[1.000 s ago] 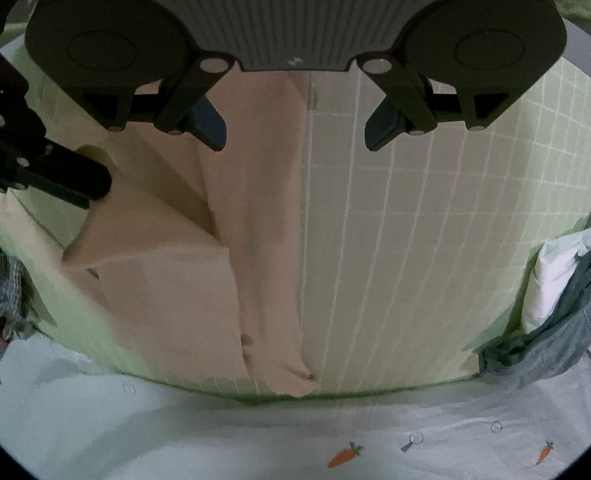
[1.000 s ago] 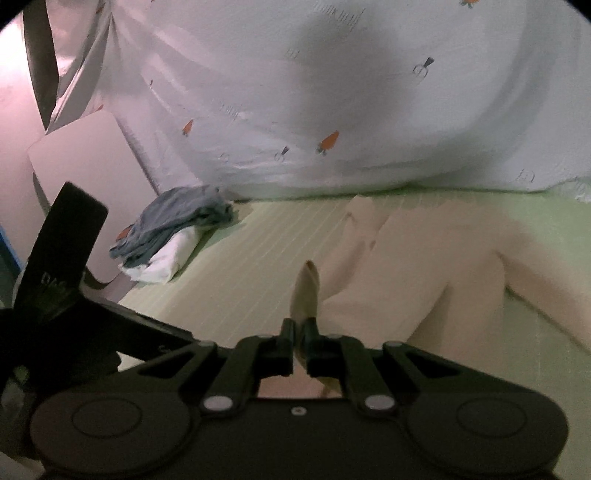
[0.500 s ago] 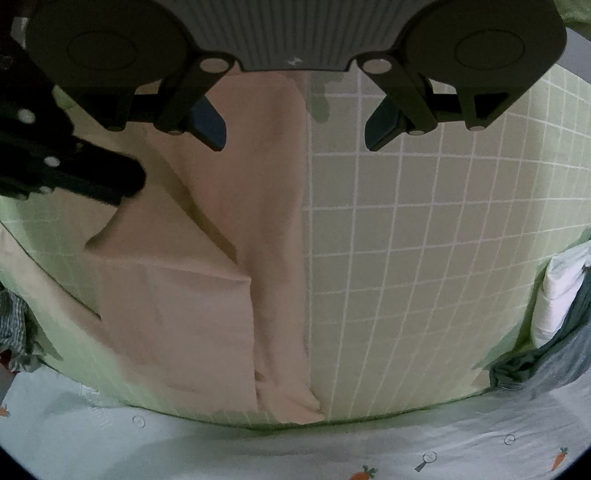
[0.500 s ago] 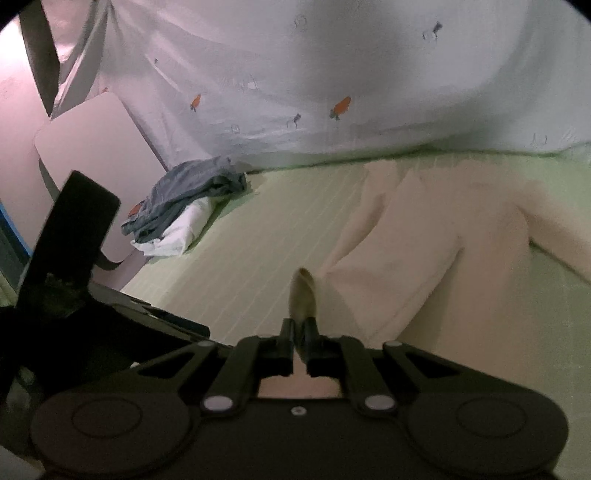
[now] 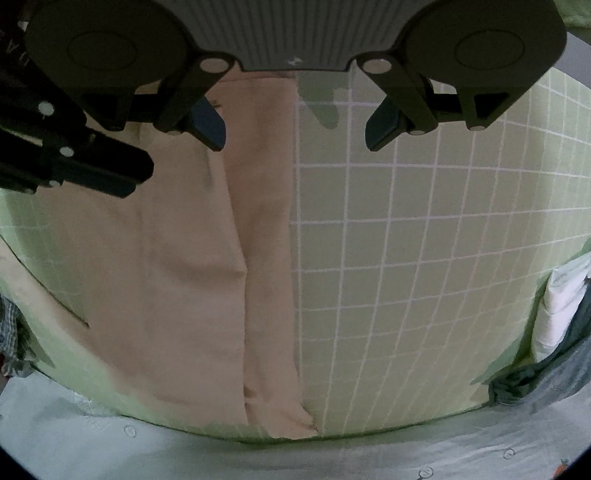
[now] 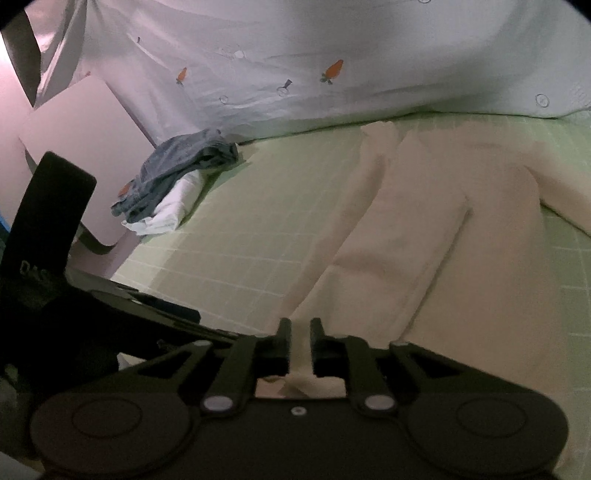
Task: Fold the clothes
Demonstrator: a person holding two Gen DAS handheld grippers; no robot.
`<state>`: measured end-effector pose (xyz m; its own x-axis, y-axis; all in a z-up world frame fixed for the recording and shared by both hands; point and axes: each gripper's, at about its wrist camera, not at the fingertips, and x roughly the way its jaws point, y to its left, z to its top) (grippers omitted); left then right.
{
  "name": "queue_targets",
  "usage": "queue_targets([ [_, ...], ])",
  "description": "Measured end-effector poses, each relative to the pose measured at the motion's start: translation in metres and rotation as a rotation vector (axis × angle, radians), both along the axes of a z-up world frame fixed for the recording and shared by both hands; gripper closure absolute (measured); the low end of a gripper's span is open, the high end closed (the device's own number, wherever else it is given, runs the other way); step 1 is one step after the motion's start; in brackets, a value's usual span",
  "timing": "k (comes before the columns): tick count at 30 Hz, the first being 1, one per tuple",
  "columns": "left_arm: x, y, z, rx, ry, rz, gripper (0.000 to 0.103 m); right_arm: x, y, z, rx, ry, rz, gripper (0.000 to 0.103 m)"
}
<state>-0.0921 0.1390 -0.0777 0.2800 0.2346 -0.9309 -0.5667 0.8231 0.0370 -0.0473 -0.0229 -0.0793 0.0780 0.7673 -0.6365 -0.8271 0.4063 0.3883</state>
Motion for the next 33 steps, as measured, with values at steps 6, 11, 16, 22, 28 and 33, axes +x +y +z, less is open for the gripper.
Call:
queue_targets([
  [6,0.0,0.002,-0.003,-0.004,0.009,-0.015,0.019,0.005,-0.003,0.0,0.034,0.034,-0.045,0.081],
  [11,-0.003,0.005,-0.004,-0.007,0.015,-0.008,0.019,0.006,0.007,-0.008,-0.013,0.027,-0.061,0.081],
  [16,-0.005,0.014,-0.006,-0.012,0.025,0.023,0.019,0.002,0.025,-0.027,-0.132,0.005,-0.027,0.081],
  [22,0.0,0.026,-0.003,-0.002,0.017,0.069,0.019,0.0,0.037,-0.04,-0.223,-0.031,0.027,0.082],
  [28,0.022,0.022,0.001,0.017,0.002,0.09,0.014,0.022,0.022,-0.025,-0.177,-0.09,-0.031,0.067],
  [33,0.049,0.009,-0.004,0.013,-0.003,0.082,0.014,0.068,-0.009,-0.018,-0.186,-0.143,-0.19,0.047],
])
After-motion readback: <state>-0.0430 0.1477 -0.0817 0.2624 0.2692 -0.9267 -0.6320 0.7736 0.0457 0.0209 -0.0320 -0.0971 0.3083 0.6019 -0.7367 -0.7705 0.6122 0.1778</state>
